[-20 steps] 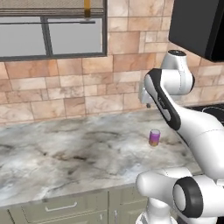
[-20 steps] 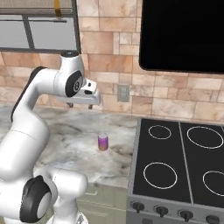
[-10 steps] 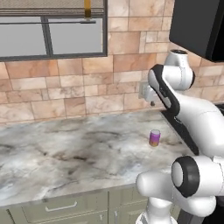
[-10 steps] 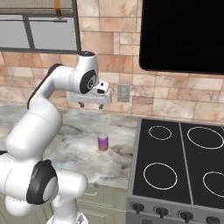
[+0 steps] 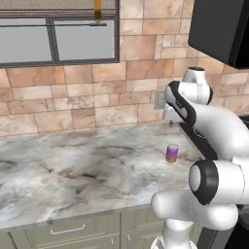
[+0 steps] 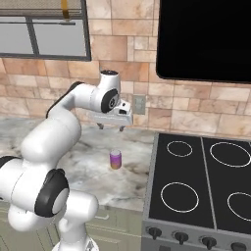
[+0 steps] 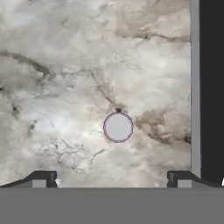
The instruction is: Four empty soda cans are scattered around the kitchen. Gather all the cans and cluster them next to the stove for recycling.
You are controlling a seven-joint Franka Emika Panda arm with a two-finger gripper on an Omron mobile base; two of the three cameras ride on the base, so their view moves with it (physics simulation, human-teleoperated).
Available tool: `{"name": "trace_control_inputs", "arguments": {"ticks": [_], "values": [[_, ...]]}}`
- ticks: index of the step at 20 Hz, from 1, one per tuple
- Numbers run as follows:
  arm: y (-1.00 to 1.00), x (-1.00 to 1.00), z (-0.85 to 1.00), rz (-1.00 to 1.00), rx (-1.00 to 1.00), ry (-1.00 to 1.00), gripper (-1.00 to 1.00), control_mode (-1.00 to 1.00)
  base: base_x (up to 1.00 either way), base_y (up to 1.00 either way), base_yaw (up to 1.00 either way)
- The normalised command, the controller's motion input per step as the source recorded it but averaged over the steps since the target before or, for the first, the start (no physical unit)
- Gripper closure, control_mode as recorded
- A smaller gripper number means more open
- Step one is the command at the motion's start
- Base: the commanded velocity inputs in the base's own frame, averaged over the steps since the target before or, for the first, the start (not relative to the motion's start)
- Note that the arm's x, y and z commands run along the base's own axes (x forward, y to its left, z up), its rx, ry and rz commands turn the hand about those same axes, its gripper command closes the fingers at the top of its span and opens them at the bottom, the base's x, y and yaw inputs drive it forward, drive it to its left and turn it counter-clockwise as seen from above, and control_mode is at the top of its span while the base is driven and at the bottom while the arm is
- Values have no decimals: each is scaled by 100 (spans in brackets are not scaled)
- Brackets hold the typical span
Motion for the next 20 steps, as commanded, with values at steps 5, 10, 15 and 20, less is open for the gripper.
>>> {"name": "trace_control_inputs", "arguments": {"ticks": [5, 10, 15, 20], "values": [[3, 0, -57, -3, -8, 3, -100, -100, 0, 0, 0], [0, 7, -50, -2, -2, 9, -100, -100, 0, 0, 0], [-8, 26, -42, 0, 0, 3, -100, -100, 0, 0, 0], [-4, 16, -37, 0, 0, 0, -100, -100, 0, 0, 0]]}}
